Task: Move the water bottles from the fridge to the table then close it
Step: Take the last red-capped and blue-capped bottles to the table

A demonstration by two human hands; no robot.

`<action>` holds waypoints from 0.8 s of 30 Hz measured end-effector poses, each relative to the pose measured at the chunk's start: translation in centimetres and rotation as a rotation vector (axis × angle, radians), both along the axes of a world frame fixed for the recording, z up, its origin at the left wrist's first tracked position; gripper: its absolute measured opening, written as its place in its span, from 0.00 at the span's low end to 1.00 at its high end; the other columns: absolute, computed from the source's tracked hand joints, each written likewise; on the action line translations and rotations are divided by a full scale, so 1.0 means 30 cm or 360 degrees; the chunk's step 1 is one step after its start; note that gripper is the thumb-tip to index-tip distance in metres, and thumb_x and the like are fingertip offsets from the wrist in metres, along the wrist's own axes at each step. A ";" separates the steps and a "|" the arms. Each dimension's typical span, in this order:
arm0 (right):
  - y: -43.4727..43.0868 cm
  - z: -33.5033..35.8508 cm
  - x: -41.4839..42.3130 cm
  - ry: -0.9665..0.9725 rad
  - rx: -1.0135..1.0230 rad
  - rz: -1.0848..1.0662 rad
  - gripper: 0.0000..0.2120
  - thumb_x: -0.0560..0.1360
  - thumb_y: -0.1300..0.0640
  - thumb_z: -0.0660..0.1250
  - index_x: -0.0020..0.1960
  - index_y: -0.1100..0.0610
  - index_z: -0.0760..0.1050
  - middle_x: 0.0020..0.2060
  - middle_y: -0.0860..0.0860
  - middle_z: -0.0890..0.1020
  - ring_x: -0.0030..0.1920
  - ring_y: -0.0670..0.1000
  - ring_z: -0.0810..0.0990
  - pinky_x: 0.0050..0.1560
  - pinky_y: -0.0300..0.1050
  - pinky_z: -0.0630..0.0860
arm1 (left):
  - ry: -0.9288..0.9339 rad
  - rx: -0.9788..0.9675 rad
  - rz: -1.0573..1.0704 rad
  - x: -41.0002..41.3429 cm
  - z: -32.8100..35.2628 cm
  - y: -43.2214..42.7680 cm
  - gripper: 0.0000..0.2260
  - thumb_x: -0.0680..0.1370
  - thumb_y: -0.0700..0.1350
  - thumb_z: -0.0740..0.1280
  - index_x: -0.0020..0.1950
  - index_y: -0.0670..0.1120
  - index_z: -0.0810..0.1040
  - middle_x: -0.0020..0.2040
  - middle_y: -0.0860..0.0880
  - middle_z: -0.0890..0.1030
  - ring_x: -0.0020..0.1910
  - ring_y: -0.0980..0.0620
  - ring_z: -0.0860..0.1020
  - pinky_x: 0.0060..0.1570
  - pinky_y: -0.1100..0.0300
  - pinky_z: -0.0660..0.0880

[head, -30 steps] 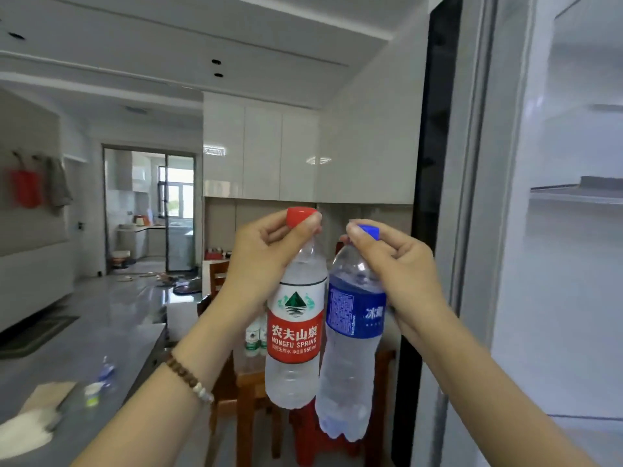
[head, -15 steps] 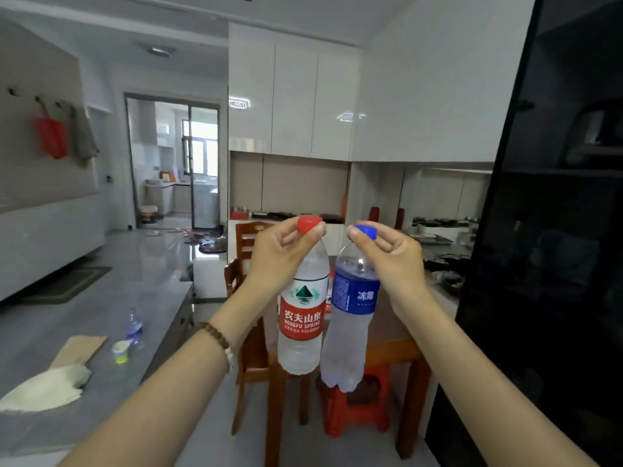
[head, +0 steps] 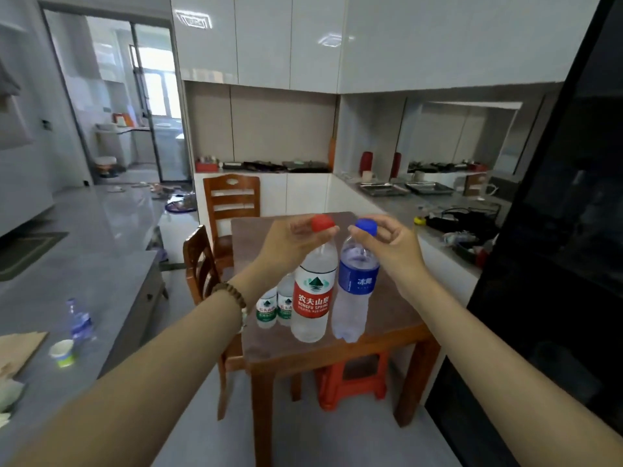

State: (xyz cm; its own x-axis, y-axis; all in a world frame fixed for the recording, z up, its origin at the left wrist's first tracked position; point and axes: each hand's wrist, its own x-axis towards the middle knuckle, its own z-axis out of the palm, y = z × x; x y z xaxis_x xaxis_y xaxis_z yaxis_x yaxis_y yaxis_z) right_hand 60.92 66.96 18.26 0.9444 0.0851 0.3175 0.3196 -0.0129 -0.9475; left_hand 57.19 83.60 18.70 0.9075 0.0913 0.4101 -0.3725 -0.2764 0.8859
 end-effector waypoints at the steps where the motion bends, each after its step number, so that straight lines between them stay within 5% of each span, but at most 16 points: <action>1: 0.015 -0.030 0.059 0.0023 -0.0007 -0.0018 0.13 0.67 0.59 0.75 0.50 0.53 0.78 0.48 0.53 0.84 0.50 0.55 0.82 0.50 0.47 0.79 | 0.0027 -0.0001 -0.0025 0.065 -0.021 0.021 0.14 0.71 0.42 0.71 0.56 0.43 0.79 0.46 0.52 0.81 0.38 0.71 0.78 0.38 0.78 0.71; 6: 0.063 -0.163 0.328 0.0124 -0.0013 -0.0132 0.14 0.67 0.61 0.75 0.51 0.57 0.78 0.48 0.56 0.84 0.49 0.56 0.82 0.51 0.48 0.79 | 0.0236 0.0099 -0.0177 0.377 -0.131 0.105 0.15 0.68 0.43 0.75 0.54 0.45 0.81 0.45 0.51 0.83 0.40 0.64 0.81 0.41 0.71 0.77; 12: 0.076 -0.301 0.599 0.0287 -0.0034 -0.0197 0.12 0.66 0.60 0.76 0.48 0.52 0.79 0.49 0.55 0.84 0.49 0.53 0.82 0.51 0.48 0.79 | 0.0357 0.0068 -0.0155 0.667 -0.257 0.129 0.16 0.67 0.43 0.76 0.54 0.45 0.80 0.43 0.55 0.82 0.38 0.67 0.80 0.37 0.76 0.73; 19: 0.104 -0.484 0.868 0.0365 -0.0133 -0.0029 0.15 0.66 0.62 0.76 0.51 0.57 0.79 0.48 0.53 0.83 0.49 0.52 0.81 0.49 0.44 0.78 | 0.0536 0.0303 -0.0083 0.894 -0.422 0.154 0.17 0.65 0.46 0.77 0.52 0.46 0.81 0.48 0.48 0.84 0.47 0.52 0.82 0.52 0.54 0.79; 24: 0.127 -0.590 0.991 0.0386 -0.0195 0.0106 0.15 0.65 0.63 0.76 0.50 0.59 0.78 0.51 0.57 0.83 0.51 0.55 0.81 0.53 0.49 0.78 | 0.0556 0.0425 0.0154 0.963 -0.517 0.175 0.16 0.63 0.51 0.78 0.47 0.47 0.83 0.44 0.50 0.85 0.44 0.53 0.83 0.50 0.50 0.80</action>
State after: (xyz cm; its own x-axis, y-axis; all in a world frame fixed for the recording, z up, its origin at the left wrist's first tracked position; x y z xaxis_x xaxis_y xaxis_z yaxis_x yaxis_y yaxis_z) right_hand 90.66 70.77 0.57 0.9826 0.1733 0.0663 0.0877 -0.1190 -0.9890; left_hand 86.09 88.84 3.20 0.9882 0.1148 0.1015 -0.0252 -0.5314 0.8467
